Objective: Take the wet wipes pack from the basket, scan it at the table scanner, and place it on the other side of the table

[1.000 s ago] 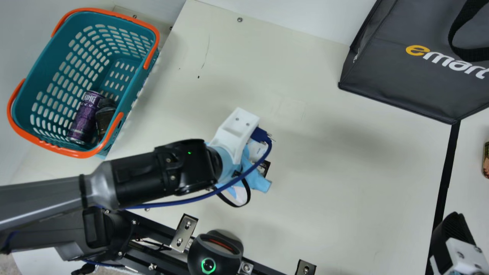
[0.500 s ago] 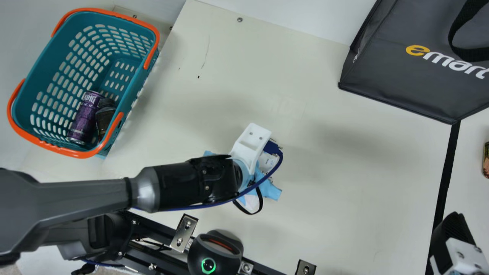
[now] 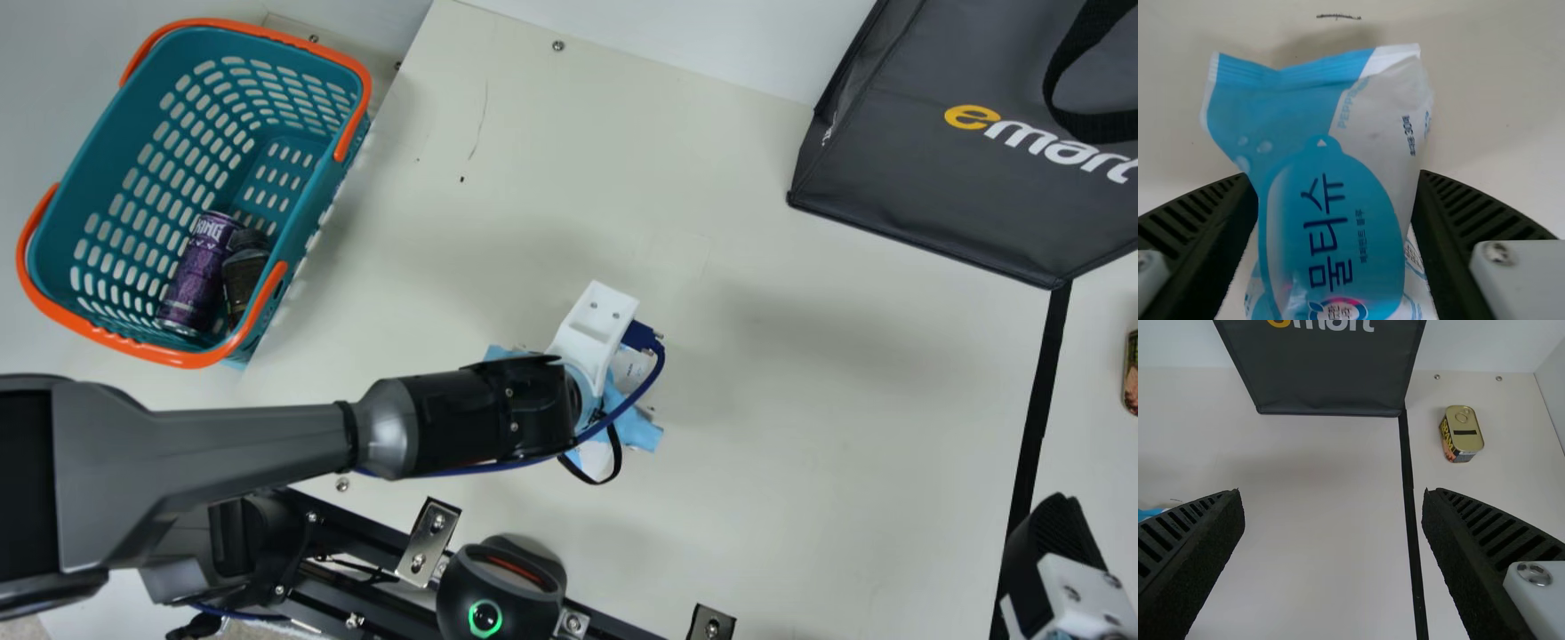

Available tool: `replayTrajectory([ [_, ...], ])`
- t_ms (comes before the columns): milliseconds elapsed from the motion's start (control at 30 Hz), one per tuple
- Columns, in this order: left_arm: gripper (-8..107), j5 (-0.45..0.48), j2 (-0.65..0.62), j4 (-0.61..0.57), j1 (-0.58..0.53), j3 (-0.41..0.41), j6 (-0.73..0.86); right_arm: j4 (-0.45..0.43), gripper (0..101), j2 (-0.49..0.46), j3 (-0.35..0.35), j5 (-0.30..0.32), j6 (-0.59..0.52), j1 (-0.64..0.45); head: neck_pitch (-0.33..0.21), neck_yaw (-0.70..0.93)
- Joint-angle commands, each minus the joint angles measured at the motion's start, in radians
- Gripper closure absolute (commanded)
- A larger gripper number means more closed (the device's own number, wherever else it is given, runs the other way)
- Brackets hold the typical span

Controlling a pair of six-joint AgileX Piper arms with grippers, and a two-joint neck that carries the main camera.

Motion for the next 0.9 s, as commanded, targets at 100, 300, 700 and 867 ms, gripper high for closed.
replayTrajectory([
  [100, 10, -0.001, -0.010, 0.013, 0.009, -0.003, 0.003, 0.000, 6, 0.000, 0.000, 0.000, 0.000, 0.000, -0.027, 0.002],
  [300, 9, -0.011, -0.081, -0.025, 0.038, 0.012, 0.070, 0.000, 6, 0.000, 0.000, 0.000, 0.000, 0.000, -0.027, 0.002],
  [700, 9, -0.009, -0.321, -0.333, 0.211, 0.060, 0.469, 0.000, 6, 0.000, 0.000, -0.001, 0.000, 0.000, -0.027, 0.002],
  [867, 9, 0.032, -0.412, -0.448, 0.326, 0.080, 0.652, 0.000, 6, 0.000, 0.000, -0.001, 0.000, 0.000, -0.027, 0.002],
])
